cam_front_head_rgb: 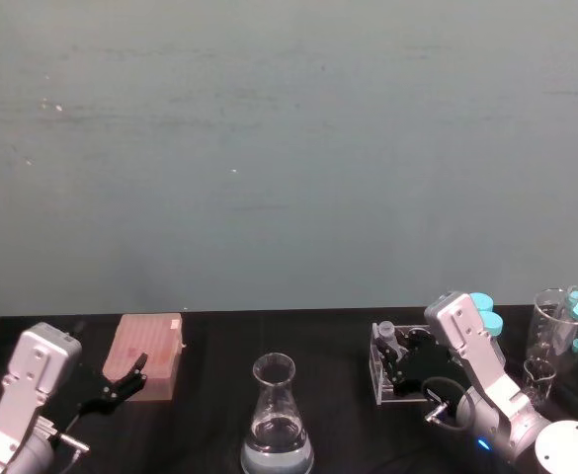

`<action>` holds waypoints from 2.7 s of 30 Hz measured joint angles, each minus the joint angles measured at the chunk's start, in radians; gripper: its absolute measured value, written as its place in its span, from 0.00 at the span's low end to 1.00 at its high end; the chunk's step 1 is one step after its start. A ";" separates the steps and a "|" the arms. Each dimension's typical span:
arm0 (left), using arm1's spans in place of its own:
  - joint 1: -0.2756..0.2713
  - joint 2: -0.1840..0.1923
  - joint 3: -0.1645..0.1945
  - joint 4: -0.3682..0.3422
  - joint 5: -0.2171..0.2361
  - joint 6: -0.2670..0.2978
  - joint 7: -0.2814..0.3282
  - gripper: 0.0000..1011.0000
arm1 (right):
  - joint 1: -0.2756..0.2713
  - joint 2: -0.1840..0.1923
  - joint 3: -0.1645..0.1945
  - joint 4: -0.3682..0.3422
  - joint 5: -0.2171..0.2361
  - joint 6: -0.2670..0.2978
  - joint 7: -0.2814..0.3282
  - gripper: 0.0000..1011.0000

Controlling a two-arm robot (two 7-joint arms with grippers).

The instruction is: Pour the liquid from the test tube into the beaker using one hand.

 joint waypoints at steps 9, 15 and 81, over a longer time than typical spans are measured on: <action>0.000 0.000 0.000 0.000 0.000 0.000 0.000 0.99 | -0.023 -0.004 0.023 -0.052 -0.002 -0.024 0.035 0.20; 0.000 0.000 0.000 0.000 0.000 0.000 0.000 0.99 | -0.046 0.000 0.041 -0.106 -0.005 -0.032 0.045 0.20; 0.000 0.000 0.000 0.000 0.000 0.000 0.000 0.99 | -0.017 0.109 -0.162 -0.312 -0.583 -0.218 -0.103 0.20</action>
